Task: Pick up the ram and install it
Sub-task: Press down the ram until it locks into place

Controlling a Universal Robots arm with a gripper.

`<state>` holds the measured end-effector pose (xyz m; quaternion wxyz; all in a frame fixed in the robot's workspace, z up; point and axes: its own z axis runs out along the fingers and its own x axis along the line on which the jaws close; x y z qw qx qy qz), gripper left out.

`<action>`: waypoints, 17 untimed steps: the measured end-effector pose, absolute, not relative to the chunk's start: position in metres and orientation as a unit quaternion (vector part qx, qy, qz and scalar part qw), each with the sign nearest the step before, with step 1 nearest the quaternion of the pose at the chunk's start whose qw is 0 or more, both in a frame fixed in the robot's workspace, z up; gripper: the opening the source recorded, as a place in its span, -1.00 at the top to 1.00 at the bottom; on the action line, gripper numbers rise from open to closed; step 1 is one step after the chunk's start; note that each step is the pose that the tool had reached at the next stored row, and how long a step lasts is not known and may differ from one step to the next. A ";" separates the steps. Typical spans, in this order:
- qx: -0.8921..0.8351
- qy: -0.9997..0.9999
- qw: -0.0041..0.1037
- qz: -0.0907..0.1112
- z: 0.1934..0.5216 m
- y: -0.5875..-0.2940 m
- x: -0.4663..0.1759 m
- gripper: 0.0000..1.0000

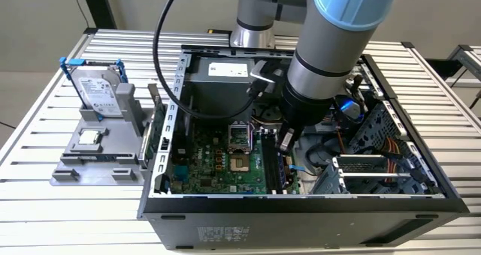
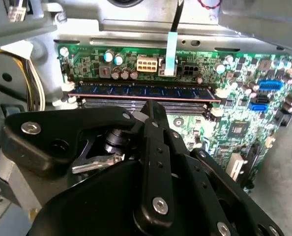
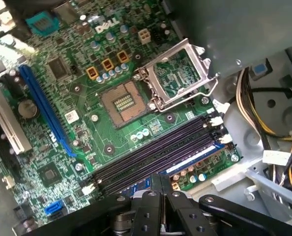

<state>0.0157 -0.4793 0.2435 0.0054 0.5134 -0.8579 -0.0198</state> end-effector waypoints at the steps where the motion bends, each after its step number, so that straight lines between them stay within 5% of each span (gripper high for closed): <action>1: 0.521 -0.854 0.005 -0.020 0.243 -0.479 0.016 1.00; 17: 0.621 -0.784 0.005 -0.018 0.243 -0.479 0.016 1.00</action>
